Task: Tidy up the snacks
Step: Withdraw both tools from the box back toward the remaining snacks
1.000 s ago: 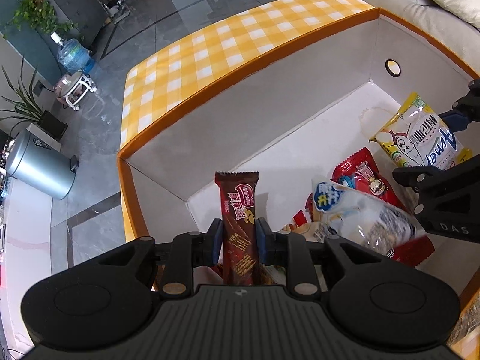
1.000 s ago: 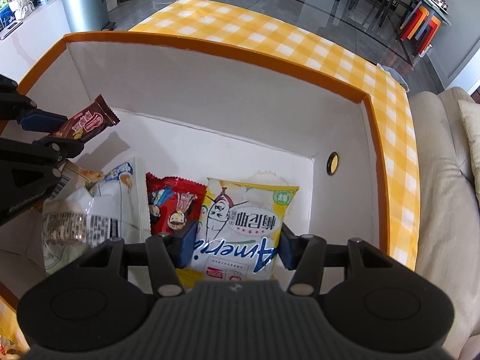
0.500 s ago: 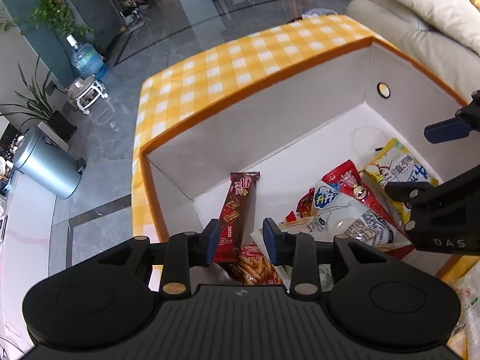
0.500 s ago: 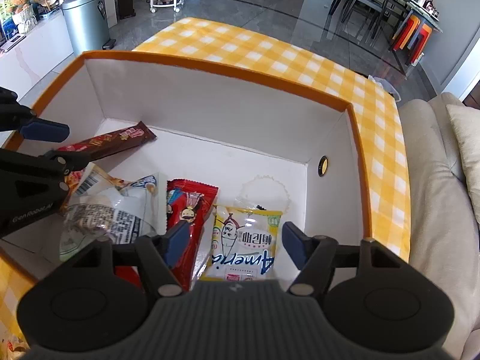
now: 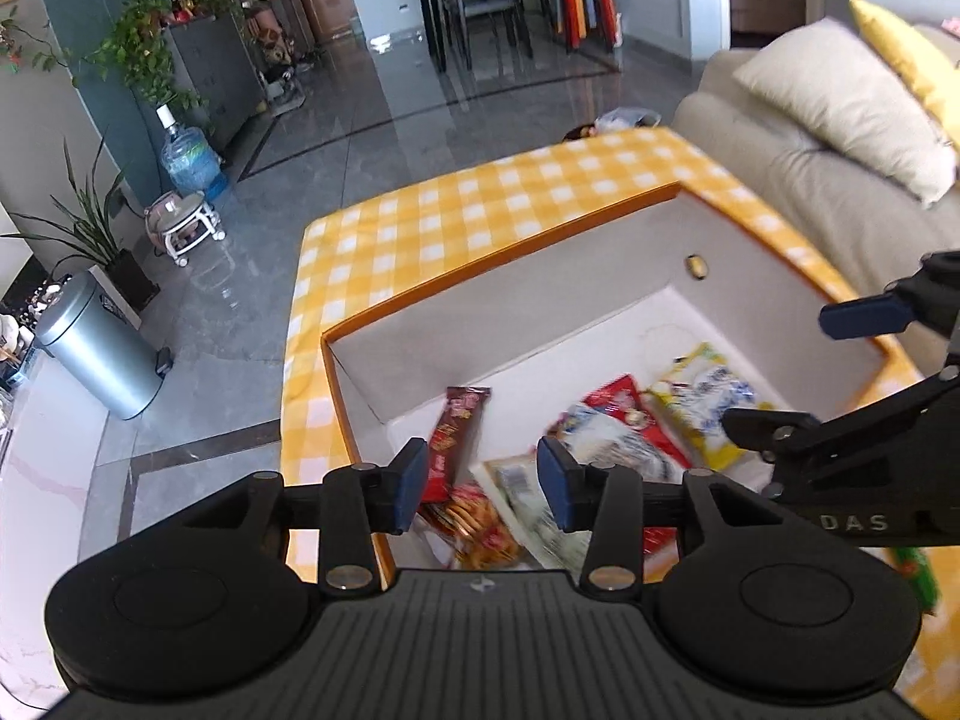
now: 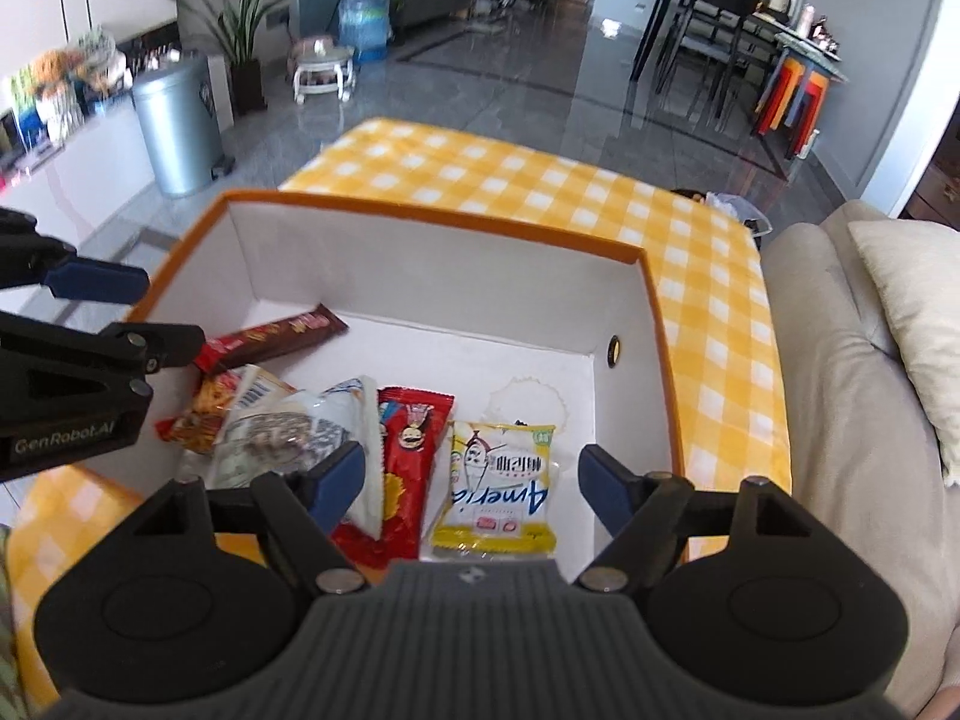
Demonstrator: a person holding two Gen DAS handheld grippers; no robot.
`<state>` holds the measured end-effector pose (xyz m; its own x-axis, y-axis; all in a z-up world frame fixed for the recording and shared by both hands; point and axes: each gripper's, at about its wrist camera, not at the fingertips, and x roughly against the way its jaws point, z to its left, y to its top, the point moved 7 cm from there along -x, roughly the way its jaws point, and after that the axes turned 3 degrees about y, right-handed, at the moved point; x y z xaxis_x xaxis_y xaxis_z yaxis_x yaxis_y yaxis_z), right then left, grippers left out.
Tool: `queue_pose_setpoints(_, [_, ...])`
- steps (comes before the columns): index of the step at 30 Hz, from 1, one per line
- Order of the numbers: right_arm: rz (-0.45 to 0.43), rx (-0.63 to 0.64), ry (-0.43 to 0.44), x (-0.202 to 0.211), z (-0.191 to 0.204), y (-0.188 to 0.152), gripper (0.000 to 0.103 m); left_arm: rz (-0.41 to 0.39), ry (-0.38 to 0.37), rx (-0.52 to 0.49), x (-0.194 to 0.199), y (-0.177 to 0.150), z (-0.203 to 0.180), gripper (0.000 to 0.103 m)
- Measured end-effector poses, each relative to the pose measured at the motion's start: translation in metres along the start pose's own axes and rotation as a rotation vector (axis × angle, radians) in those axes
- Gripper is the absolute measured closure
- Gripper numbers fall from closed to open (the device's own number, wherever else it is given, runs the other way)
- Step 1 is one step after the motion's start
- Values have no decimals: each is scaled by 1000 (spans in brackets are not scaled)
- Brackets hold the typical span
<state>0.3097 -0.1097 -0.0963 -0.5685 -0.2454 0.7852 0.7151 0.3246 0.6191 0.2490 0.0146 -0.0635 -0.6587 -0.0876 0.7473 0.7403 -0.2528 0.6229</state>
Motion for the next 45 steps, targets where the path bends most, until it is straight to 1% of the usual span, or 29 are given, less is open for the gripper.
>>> queue_pose_setpoints(3, [-38,-27,1,19,3,-11,27,-7,-33,30,19,-10,-7,53])
queue_pose_setpoints(8, [-74,-81,-2,50,7,-38,27,-16,-96,109,47,-31,-16,53])
queue_pose_setpoints(15, [-91,-153,-2,84,12,-81,27,29,-134,129,67,-71,-30,53])
queue_pose_setpoints(19, [-61,-178,-4,95,13,-105,27,76,-172,132,74,-94,-40,53])
queue_pose_setpoints(23, [-25,-207,-6,104,11,-130,27,129,-195,107,78,-119,-50,53])
queue_pose_setpoints(29, [36,-199,-48,108,6,-166,27,198,-232,80,84,-148,-55,53])
queue_pose_setpoints(31, [70,-204,-53,107,4,-179,27,214,-235,73,85,-158,-56,53])
queue_pose_setpoints(37, [150,-231,-66,103,-3,-214,28,305,-223,49,75,-182,-61,53])
queue_pose_setpoints(39, [174,-244,-69,99,-5,-224,28,307,-212,20,74,-184,-66,53])
queue_pose_setpoints(41, [199,-267,-58,95,-7,-229,28,302,-214,-3,73,-185,-70,53])
queue_pose_setpoints(43, [200,-280,-51,94,-7,-229,28,315,-211,-5,70,-186,-71,53])
queue_pose_setpoints(45, [199,-279,-50,93,-7,-228,28,339,-186,-13,65,-187,-71,53])
